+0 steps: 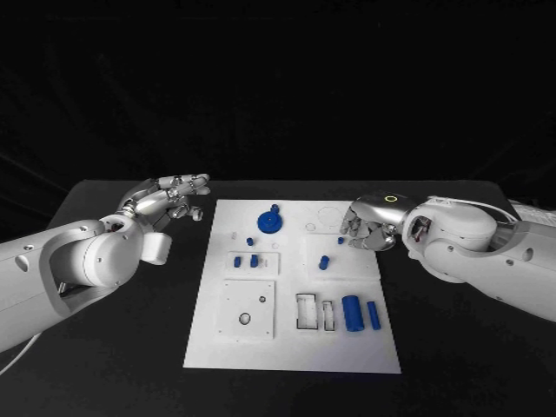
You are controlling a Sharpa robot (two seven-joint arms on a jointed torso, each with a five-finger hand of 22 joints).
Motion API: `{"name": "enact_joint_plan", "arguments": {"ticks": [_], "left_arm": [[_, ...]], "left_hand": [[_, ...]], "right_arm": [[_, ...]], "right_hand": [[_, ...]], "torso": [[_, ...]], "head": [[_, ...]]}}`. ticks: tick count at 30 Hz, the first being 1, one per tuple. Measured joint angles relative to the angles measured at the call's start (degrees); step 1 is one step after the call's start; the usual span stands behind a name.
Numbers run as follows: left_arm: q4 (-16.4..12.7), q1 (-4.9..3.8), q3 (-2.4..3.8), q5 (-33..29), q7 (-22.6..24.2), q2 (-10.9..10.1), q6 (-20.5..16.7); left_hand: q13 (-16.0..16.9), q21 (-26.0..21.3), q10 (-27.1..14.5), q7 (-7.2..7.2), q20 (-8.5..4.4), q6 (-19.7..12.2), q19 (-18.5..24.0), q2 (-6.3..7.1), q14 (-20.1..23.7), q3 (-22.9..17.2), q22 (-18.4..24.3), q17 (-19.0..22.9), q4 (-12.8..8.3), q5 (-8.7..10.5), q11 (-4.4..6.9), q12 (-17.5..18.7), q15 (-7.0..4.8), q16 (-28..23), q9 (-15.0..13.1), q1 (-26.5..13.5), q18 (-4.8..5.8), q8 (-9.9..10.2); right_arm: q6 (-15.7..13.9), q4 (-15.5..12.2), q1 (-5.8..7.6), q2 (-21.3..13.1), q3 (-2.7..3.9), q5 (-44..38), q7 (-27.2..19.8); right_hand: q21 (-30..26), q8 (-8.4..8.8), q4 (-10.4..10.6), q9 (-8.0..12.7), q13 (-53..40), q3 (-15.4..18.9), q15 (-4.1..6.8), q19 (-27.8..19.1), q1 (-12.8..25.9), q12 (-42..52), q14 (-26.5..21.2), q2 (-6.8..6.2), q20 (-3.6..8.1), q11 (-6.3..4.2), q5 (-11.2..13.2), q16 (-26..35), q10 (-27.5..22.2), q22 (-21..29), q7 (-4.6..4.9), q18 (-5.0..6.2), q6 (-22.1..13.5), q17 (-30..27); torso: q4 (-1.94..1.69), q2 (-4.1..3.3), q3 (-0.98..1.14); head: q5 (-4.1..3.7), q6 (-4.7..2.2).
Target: Assemble the parts on the task board
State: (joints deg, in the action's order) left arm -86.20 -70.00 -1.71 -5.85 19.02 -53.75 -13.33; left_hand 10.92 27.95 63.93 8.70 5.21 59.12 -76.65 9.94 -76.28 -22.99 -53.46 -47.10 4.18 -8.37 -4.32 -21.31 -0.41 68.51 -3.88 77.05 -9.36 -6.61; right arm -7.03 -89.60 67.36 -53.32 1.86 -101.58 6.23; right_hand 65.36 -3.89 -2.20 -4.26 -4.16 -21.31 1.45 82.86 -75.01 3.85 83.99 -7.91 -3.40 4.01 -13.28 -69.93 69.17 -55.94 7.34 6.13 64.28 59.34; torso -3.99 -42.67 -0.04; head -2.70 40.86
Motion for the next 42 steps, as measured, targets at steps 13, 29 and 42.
{"name": "enact_joint_plan", "arguments": {"ticks": [13,29,42], "left_arm": [[0.0,0.01,-0.01,-0.4,-0.1,0.1,0.0],[-0.4,0.01,-0.01,0.0,-0.7,0.2,0.0],[-0.9,0.01,-0.01,0.2,-0.9,0.1,0.0]], "left_hand": [[0.4,-1.2,-0.8,0.48,0.0,-0.5,0.0,-0.45,0.2,0.0,0.8,0.8,-0.3,0.0,-0.37,-1.0,0.22,0.0,0.0,0.4,0.0,0.0],[0.5,-1.8,-1.5,0.69,0.0,-0.7,0.0,-0.67,0.4,0.0,1.1,1.0,-0.3,0.0,-0.48,-1.3,0.41,0.0,0.0,0.7,0.0,0.0],[0.6,-1.8,-1.7,0.69,0.0,-0.7,0.0,-0.67,0.4,0.2,1.2,1.1,-0.5,0.0,-0.68,-1.3,0.41,0.0,0.0,0.7,0.01,0.0]], "right_arm": [[0.5,-0.1,-0.21,1.1,0.0,-1.1,0.3],[1.6,0.6,-0.55,2.1,0.0,-1.3,0.5],[2.3,1.2,-0.66,2.9,0.2,-1.5,0.9]], "right_hand": [[0.6,0.0,0.2,0.0,0.1,-1.0,-0.03,-0.4,0.0,0.0,0.0,0.0,-0.41,0.19,0.5,-0.5,-0.4,-0.4,0.26,0.01,-0.3,0.3],[1.8,0.0,0.6,-0.2,0.1,-3.5,-0.02,-0.8,0.0,0.0,0.0,0.02,-0.82,-0.02,1.8,-1.4,-0.2,-1.7,0.3,0.02,0.2,1.1],[3.0,-0.09,0.8,-0.6,0.0,-5.6,-0.02,-1.2,-1.0,0.0,0.0,1.0,-0.82,-0.46,3.1,-2.2,1.3,-2.7,-0.07,0.01,1.4,1.8]], "torso": [[-0.01,-0.03,-0.02],[-0.03,-0.02,-0.01],[-0.03,-0.03,0.03]], "head": [[0.3,-0.2],[0.41,0.09],[0.5,0.47]]}}
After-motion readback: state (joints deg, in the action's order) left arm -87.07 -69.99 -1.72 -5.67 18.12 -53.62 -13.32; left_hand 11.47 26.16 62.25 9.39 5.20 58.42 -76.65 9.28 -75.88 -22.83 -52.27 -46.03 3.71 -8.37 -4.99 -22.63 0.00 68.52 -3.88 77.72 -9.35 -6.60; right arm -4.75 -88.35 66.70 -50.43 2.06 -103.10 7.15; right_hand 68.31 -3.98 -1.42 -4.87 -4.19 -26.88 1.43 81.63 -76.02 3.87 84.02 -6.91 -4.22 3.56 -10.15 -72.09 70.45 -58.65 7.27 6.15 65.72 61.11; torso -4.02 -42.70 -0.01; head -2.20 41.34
